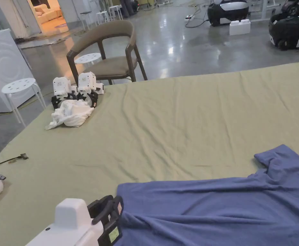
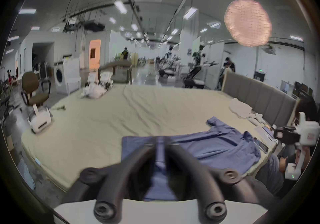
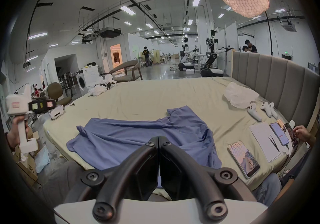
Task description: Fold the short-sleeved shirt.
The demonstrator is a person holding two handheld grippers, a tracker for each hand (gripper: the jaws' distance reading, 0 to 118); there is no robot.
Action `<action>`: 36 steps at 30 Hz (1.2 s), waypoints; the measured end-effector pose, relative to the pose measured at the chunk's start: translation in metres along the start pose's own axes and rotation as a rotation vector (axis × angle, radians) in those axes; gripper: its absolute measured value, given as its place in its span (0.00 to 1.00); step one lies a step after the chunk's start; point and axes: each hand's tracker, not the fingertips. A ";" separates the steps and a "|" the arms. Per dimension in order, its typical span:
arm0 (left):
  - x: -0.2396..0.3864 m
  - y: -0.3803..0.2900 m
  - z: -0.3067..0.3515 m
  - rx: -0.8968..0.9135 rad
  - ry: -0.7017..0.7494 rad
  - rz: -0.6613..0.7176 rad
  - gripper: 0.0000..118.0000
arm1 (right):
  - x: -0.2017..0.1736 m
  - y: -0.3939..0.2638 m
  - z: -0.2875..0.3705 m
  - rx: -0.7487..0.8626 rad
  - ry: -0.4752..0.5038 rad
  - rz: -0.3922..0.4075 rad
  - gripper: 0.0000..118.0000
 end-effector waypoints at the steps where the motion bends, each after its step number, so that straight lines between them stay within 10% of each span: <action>1: -0.009 0.004 -0.024 -0.063 0.010 0.022 0.29 | 0.002 -0.002 -0.003 -0.012 0.001 -0.010 0.00; 3: -0.028 0.009 -0.076 -0.134 -0.021 0.052 0.56 | 0.010 -0.011 -0.011 -0.043 -0.007 -0.033 0.00; 7: -0.057 0.020 -0.190 -0.298 0.010 0.080 0.54 | 0.029 -0.030 -0.027 -0.122 -0.026 -0.096 0.00; 18: -0.072 -0.016 -0.274 -0.488 0.121 0.065 0.01 | 0.073 -0.047 -0.040 -0.222 -0.106 -0.209 0.00; 24: -0.068 -0.012 -0.287 -0.557 0.137 0.086 0.01 | 0.099 0.010 -0.087 -0.180 -0.058 -0.213 0.00; 25: -0.069 -0.012 -0.288 -0.564 0.137 0.078 0.01 | 0.106 0.023 -0.102 -0.181 -0.039 -0.208 0.07; 28: -0.068 -0.011 -0.289 -0.589 0.132 0.052 0.01 | 0.132 0.062 -0.165 -0.249 0.038 -0.251 0.76; 36: -0.065 -0.010 -0.286 -0.616 0.117 0.055 0.01 | 0.166 0.081 -0.338 -0.689 -0.269 -0.053 0.73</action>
